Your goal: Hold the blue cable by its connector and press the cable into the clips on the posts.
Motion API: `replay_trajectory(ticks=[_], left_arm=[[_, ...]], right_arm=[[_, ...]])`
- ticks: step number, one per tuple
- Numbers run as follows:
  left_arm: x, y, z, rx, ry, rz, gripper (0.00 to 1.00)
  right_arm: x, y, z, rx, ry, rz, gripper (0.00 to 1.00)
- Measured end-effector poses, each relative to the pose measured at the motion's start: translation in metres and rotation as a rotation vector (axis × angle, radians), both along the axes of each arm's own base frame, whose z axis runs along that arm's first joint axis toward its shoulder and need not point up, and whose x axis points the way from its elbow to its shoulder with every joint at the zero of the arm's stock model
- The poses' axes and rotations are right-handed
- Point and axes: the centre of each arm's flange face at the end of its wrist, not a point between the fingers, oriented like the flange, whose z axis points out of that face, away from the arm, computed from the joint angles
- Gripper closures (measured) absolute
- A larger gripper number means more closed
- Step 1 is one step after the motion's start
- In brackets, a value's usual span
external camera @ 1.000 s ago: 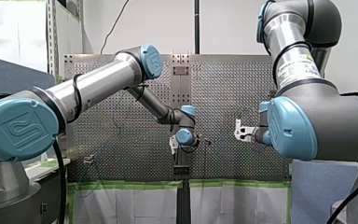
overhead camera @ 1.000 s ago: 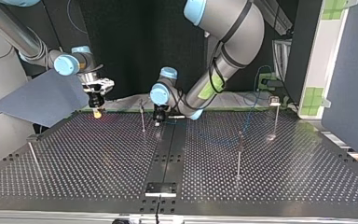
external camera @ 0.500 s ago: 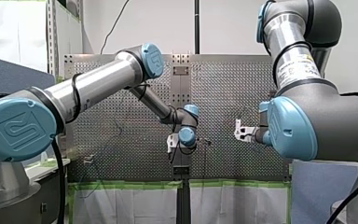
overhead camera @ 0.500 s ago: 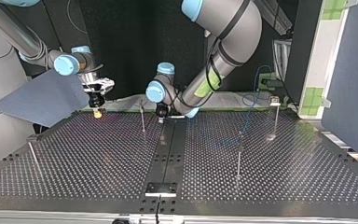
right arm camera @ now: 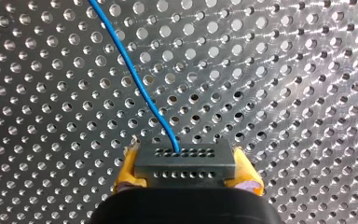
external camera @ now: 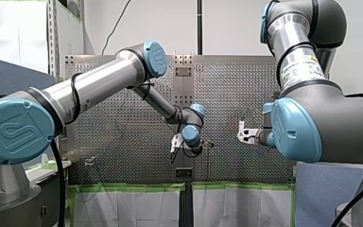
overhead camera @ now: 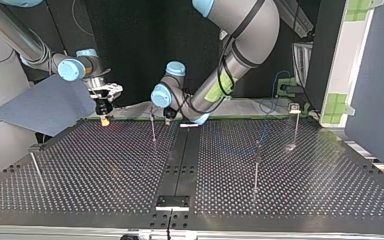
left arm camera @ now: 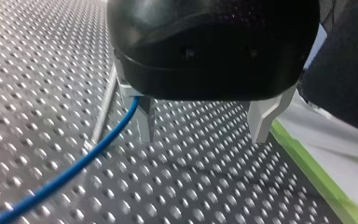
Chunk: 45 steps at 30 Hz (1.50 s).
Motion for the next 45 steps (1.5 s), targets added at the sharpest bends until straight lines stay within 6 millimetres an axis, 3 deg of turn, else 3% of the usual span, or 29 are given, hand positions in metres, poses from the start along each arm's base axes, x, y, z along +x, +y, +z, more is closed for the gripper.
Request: replay_trajectory(ticks=[5,11,14,19,24,37,45], left_arm=[[-0.012,-0.009,0.027,-0.018,0.01,-0.007,0.02],[-0.045,-0.033,0.071,-0.025,0.003,-0.027,0.02],[-0.063,-0.045,0.081,-0.026,0.001,-0.041,0.02],[-0.094,-0.06,0.077,-0.011,0.009,-0.063,0.02],[-0.106,-0.064,0.07,-0.012,0.017,-0.067,0.02],[-0.104,-0.069,0.068,-0.101,-0.008,-0.04,0.02],[-0.099,-0.069,0.04,-0.119,-0.024,-0.001,0.02]], right_arm=[[0.0,0.001,-0.001,0.007,-0.002,0.0,1.0],[-0.002,0.0,-0.001,0.016,-0.004,-0.004,1.0],[-0.004,0.0,-0.001,0.02,-0.004,-0.007,1.0],[-0.006,-0.001,-0.001,0.022,-0.007,-0.011,1.0],[-0.007,-0.001,-0.001,0.023,-0.007,-0.012,1.0],[-0.007,-0.001,-0.002,0.024,-0.009,-0.014,1.0],[-0.007,-0.001,-0.002,0.025,-0.01,-0.014,1.0]])
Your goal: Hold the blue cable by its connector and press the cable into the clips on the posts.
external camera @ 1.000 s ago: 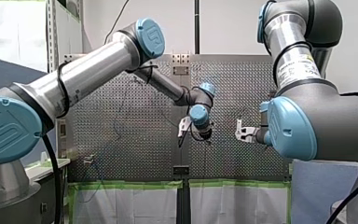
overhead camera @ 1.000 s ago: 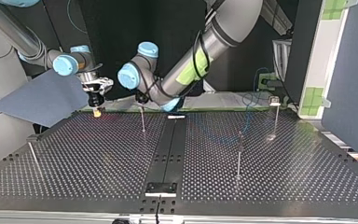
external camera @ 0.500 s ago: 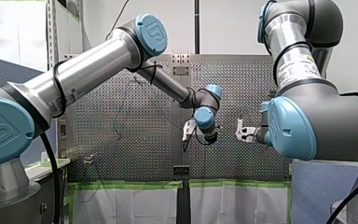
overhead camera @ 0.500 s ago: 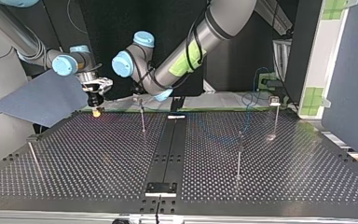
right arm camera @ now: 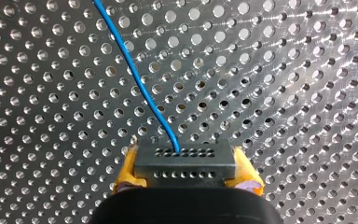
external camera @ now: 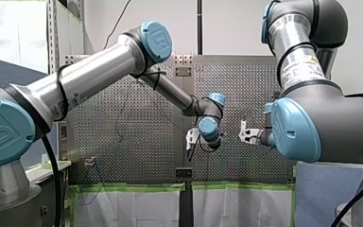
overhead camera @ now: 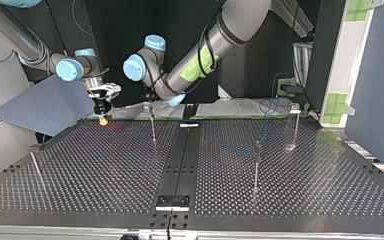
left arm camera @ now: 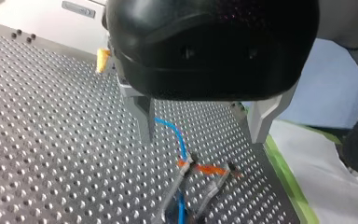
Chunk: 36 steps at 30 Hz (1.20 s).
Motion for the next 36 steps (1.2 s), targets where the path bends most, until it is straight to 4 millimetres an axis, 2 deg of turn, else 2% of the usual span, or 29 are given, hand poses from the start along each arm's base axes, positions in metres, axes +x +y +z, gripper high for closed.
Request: replay_trajectory(ticks=[14,25,36], left_arm=[[0.003,0.0,-0.004,-0.034,-0.037,0.052,0.02],[0.003,0.017,-0.029,-0.057,-0.036,0.069,0.02],[0.007,0.02,-0.031,-0.066,-0.056,0.073,0.02]], right_arm=[[0.0,0.0,0.0,0.001,0.0,0.001,1.0],[0.0,0.0,0.0,0.0,0.001,0.001,1.0],[0.0,0.0,0.0,0.0,0.0,0.0,1.0]])
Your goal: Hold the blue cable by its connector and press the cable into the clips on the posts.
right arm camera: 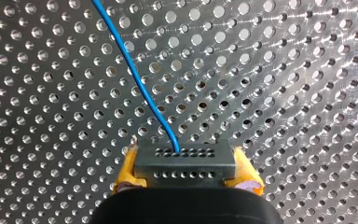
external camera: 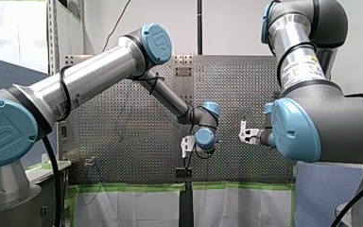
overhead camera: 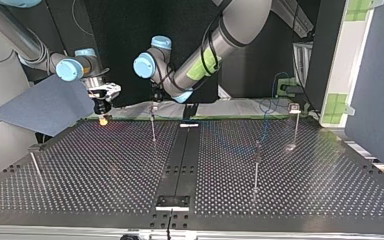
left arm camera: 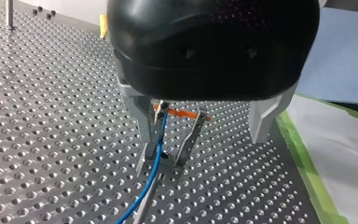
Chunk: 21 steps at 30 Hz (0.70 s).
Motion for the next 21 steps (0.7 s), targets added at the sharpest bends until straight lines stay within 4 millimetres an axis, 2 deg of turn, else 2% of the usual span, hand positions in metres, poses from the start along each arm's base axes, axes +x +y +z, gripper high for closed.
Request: replay_trajectory(ticks=[21], left_arm=[[0.0015,-0.0007,0.0007,-0.008,-0.011,0.003,0.02]], right_arm=[[0.0002,0.0,0.0001,0.0,-0.002,0.002,1.0]])
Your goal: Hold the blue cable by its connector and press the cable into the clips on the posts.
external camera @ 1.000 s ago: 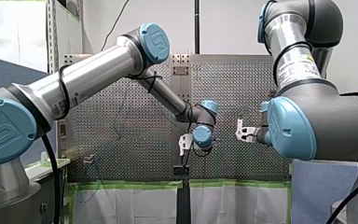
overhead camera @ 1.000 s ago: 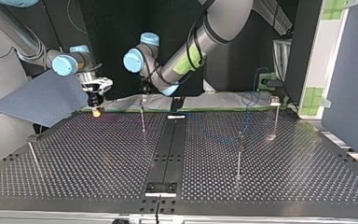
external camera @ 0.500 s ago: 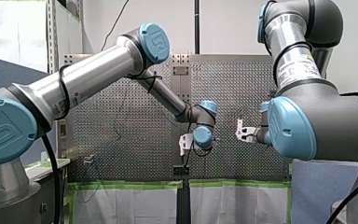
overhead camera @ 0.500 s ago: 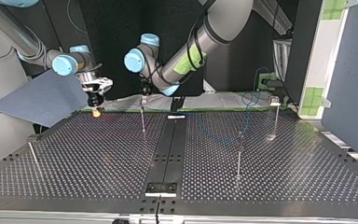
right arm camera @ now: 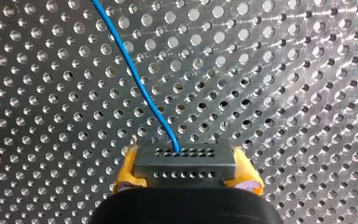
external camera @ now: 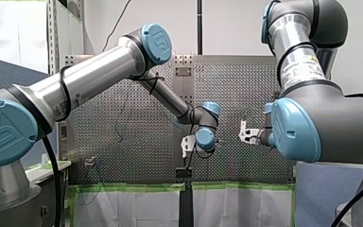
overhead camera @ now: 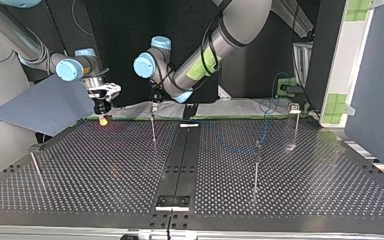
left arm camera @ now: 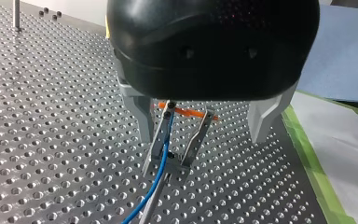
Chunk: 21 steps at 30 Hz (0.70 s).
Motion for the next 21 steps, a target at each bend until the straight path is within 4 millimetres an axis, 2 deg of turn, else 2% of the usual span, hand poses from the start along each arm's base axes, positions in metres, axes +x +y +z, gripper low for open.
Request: replay_trajectory(ticks=[5,8,15,21], left_arm=[[-0.002,0.002,0.001,0.021,0.009,0.012,0.02],[-0.011,0.001,0.01,0.041,0.012,0.021,0.02],[-0.046,-0.006,0.036,0.05,-0.017,0.026,0.02],[-0.057,-0.001,0.058,0.005,-0.056,0.034,0.02]], right_arm=[[0.001,0.001,0.0,0.001,0.001,0.009,1.0],[0.0,0.0,0.0,0.001,0.001,0.01,1.0],[-0.002,0.0,0.0,0.001,0.001,0.008,1.0],[-0.003,-0.001,0.0,0.001,-0.004,0.007,1.0]])
